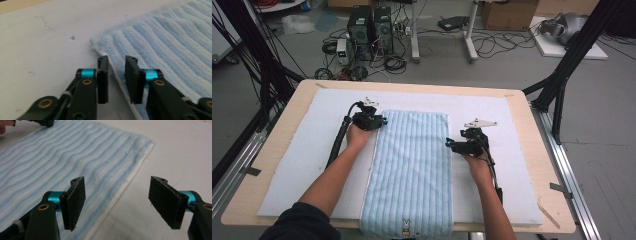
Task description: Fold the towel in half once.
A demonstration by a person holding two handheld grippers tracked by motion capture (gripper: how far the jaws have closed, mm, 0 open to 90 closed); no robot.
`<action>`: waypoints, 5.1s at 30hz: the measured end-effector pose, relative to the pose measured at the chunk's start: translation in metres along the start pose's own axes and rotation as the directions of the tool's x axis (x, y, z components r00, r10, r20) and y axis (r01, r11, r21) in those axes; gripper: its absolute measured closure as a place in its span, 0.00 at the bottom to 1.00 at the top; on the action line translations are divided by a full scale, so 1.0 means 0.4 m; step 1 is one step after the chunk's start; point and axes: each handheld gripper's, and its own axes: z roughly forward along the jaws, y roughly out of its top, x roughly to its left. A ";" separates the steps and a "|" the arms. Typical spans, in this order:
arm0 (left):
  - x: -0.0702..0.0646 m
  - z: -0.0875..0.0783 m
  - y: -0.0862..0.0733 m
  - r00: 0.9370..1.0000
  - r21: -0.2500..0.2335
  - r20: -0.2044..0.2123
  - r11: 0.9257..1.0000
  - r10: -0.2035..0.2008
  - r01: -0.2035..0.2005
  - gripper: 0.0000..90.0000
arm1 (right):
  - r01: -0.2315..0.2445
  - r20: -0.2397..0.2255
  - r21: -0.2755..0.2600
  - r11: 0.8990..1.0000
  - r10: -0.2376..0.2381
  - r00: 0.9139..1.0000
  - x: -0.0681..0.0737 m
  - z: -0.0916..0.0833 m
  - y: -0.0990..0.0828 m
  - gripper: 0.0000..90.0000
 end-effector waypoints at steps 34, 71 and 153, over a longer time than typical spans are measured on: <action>0.021 -0.016 0.021 0.985 -0.125 0.051 0.977 -0.165 0.170 0.98 | -0.090 0.162 0.074 0.993 0.078 0.984 -0.056 0.192 0.119 0.96; -0.096 -0.244 -0.152 0.983 -0.230 0.180 0.973 0.023 0.019 0.98 | 0.108 -0.032 0.037 0.994 -0.107 0.994 0.103 -0.014 0.022 0.96; -0.125 -0.303 -0.198 0.950 -0.224 0.312 0.974 0.029 0.044 0.93 | 0.107 -0.077 0.054 0.993 -0.103 0.992 0.126 -0.014 -0.009 0.95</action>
